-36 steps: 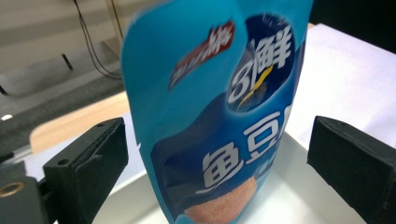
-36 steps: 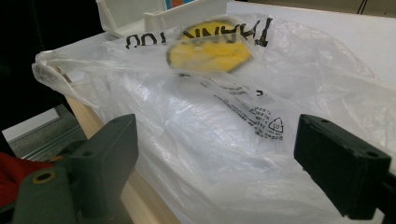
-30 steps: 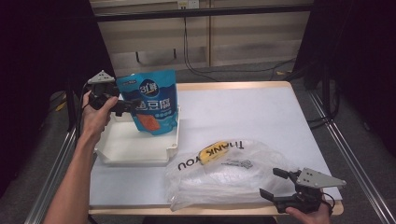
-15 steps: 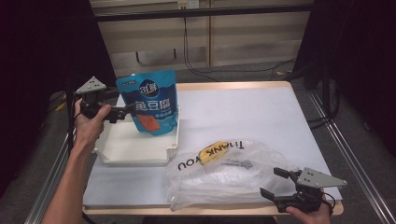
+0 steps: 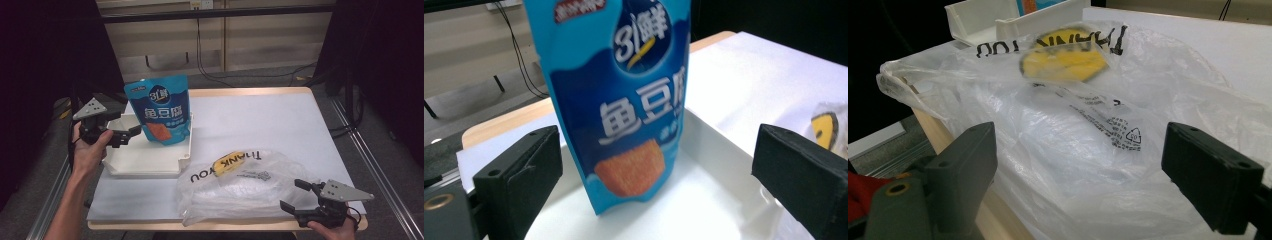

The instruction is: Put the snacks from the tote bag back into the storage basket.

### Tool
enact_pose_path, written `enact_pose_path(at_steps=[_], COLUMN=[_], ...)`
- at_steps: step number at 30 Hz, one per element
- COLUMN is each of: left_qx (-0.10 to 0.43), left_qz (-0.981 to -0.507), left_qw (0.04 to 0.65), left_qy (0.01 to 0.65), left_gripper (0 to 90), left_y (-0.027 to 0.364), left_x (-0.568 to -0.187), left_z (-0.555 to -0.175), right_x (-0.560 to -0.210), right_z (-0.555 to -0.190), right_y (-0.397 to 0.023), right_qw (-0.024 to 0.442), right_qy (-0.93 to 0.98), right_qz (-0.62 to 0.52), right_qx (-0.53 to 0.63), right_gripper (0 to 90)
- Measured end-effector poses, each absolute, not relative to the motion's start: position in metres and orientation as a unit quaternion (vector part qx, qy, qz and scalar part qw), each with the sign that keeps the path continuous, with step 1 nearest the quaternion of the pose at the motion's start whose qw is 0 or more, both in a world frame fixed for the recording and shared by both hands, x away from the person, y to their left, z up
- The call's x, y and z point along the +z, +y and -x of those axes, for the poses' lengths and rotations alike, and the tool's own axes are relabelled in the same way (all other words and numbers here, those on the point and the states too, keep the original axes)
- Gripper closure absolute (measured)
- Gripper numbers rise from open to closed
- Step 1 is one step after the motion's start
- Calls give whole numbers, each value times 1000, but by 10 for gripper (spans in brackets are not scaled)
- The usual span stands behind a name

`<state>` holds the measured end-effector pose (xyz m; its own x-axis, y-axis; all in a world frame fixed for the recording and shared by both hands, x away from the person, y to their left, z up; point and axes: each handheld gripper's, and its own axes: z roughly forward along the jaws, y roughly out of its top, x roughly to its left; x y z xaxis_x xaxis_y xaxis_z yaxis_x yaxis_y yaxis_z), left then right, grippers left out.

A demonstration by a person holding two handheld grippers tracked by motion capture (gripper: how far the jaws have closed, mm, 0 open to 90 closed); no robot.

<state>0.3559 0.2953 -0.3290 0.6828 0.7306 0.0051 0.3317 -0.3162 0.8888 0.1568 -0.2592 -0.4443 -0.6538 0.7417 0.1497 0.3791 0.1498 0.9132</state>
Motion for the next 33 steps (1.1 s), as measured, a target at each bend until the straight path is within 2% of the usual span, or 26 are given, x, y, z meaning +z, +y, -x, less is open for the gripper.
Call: enact_pose_path(at_steps=[6,8,15,27,33], left_qx=[198,213,213,194,208], left_qz=[-776,-781,-792,-796,-783], left_qw=[497,487,476,457,455], left_qy=[335,327,317,348,369], left_gripper=[57,52,47,43,41], left_y=[298,297,297,296,288], left_x=[-332,-334,-347,-390,-405], left_z=[-337,-326,-299,-268,-252], right_x=[-444,-444,-443,-442,-441], right_z=[-157,-156,-156,-156,-154], right_y=[-259,-260,-262,-265,-265], right_qw=[172,173,177,181,181], right_qy=[738,737,732,727,726], right_qz=[-378,-379,-383,-387,-389], right_qx=[532,532,535,538,538], right_gripper=[148,150,151,151,151])
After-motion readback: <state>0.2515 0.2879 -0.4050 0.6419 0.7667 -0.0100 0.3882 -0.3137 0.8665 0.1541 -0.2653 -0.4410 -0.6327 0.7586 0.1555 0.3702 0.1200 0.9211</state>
